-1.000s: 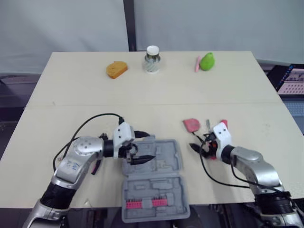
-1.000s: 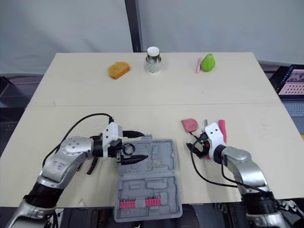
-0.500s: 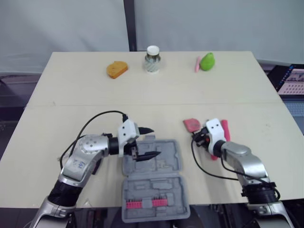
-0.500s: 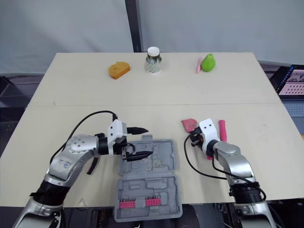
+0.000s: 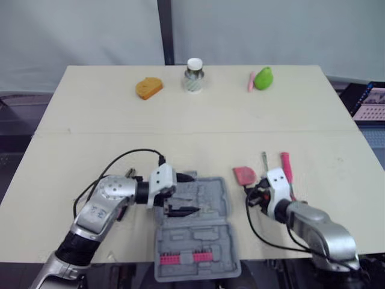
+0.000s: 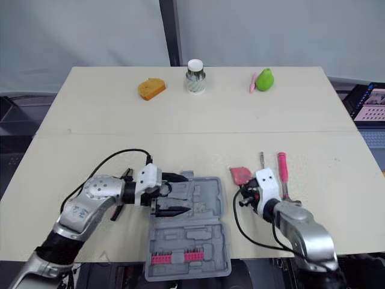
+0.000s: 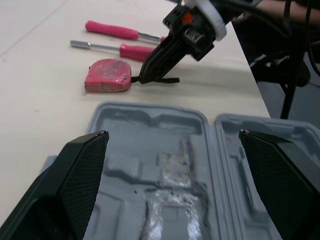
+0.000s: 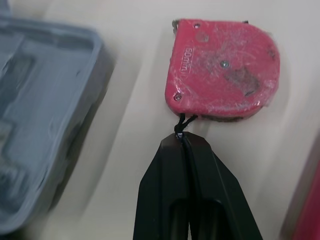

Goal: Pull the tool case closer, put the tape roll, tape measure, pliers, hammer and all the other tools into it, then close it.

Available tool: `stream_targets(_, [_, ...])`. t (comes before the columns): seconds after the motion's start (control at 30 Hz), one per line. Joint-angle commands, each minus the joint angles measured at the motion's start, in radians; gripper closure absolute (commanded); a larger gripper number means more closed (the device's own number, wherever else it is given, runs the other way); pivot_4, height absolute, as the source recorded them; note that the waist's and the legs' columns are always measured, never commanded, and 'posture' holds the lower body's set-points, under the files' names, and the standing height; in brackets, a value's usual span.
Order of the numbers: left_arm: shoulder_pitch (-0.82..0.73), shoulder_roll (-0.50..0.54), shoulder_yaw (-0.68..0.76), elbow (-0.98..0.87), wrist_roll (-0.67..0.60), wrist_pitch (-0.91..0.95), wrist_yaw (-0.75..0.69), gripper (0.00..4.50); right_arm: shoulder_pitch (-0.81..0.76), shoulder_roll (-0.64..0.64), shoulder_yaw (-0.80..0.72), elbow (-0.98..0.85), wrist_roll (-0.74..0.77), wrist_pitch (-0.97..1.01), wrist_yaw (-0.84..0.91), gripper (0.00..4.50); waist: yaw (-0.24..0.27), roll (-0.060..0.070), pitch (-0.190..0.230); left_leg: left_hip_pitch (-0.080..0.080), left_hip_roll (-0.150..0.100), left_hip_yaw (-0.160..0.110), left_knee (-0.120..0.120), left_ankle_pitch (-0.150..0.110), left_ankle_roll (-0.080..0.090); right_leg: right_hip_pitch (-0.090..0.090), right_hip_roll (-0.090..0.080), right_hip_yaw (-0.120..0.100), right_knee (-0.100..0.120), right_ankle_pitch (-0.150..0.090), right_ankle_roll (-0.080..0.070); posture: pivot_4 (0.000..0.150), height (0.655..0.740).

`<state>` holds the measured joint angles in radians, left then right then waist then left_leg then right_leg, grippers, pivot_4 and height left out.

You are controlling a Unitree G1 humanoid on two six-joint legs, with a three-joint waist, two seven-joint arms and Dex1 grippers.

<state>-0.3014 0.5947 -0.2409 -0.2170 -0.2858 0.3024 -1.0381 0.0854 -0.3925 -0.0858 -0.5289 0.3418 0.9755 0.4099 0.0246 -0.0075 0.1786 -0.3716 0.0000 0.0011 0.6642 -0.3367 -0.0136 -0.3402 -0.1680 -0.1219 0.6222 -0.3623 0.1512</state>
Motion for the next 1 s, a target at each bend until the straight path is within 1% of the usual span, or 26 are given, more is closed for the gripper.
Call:
stream_targets(0.03, [-0.003, 0.013, -0.004, 0.003, -0.004, -0.05, -0.053, 0.0, 0.115, 0.016, -0.031, -0.158, 0.037, 0.04, -0.032, 4.45, 0.001, 0.0, 0.0, 0.0, 0.0, 0.0, 0.0, 0.0, 0.0, 0.0, 0.0, 0.001, 0.0, 0.0, 0.0, 0.15, 0.74])
stream_targets(0.13, [-0.003, 0.02, -0.001, 0.018, -0.008, -0.069, -0.08, 0.0, 0.199, 0.03, -0.04, -0.217, 0.05, 0.05, -0.049, 4.45, -0.001, 0.0, 0.0, 0.0, 0.0, 0.001, 0.0, 0.0, 0.0, 0.0, 0.0, 0.001, 0.0, 0.0, 0.0, 0.15, 0.74])
stream_targets(0.2, [-0.002, 0.025, -0.004, 0.034, -0.008, -0.088, -0.106, 0.0, 0.285, 0.04, -0.037, -0.24, 0.048, 0.034, -0.055, 4.45, -0.001, 0.001, 0.0, 0.001, 0.0, 0.001, 0.0, 0.0, 0.0, 0.0, 0.0, 0.001, 0.0, 0.0, 0.0, 0.15, 0.74])
stream_targets(0.37, [0.001, 0.032, 0.0, 0.072, -0.001, -0.122, -0.137, 0.0, 0.389, 0.071, -0.027, -0.263, 0.053, 0.001, -0.065, 4.45, -0.001, 0.001, -0.001, 0.001, 0.0, 0.002, 0.0, 0.0, 0.0, 0.0, 0.0, 0.002, 0.0, 0.0, 0.0, 0.15, 0.74])
stream_targets(0.5, [0.002, 0.034, 0.005, 0.083, -0.003, -0.135, -0.147, 0.0, 0.424, 0.082, -0.018, -0.271, 0.054, -0.014, -0.07, 4.45, 0.0, 0.002, -0.001, 0.001, 0.0, 0.002, 0.0, 0.0, 0.0, 0.0, 0.0, 0.002, 0.0, 0.0, 0.0, 0.15, 0.74])
stream_targets(0.77, [0.007, 0.04, 0.005, 0.098, 0.0, -0.149, -0.158, 0.0, 0.445, 0.053, 0.008, -0.261, 0.058, -0.034, -0.053, 4.45, 0.0, 0.002, -0.001, 0.001, 0.0, 0.002, 0.0, 0.0, 0.0, 0.0, 0.0, 0.002, 0.0, 0.0, 0.0, 0.15, 0.74])
stream_targets(0.87, [0.012, 0.036, 0.004, 0.105, 0.005, -0.157, -0.156, 0.0, 0.445, 0.016, 0.016, -0.257, 0.073, -0.05, -0.015, 4.45, -0.001, 0.002, -0.001, 0.001, 0.0, 0.002, 0.0, 0.0, 0.0, 0.0, 0.0, 0.002, 0.0, 0.0, 0.0, 0.15, 0.74])
stream_targets(0.97, [0.025, 0.033, 0.005, 0.103, 0.008, -0.174, -0.152, 0.0, 0.441, -0.044, -0.032, -0.274, 0.121, -0.046, 0.049, 4.45, -0.001, 0.002, -0.001, 0.001, 0.0, 0.002, 0.0, 0.0, 0.0, 0.0, 0.0, 0.002, 0.0, 0.0, 0.0, 0.15, 0.74])
stream_targets(1.0, [0.03, 0.029, 0.007, 0.102, 0.007, -0.18, -0.148, 0.0, 0.436, -0.078, -0.061, -0.279, 0.144, -0.036, 0.08, 3.93, -0.001, 0.002, -0.001, 0.001, 0.0, 0.002, 0.0, 0.0, 0.0, 0.0, 0.0, 0.002, 0.0, 0.0, 0.0, 0.15, 0.74])
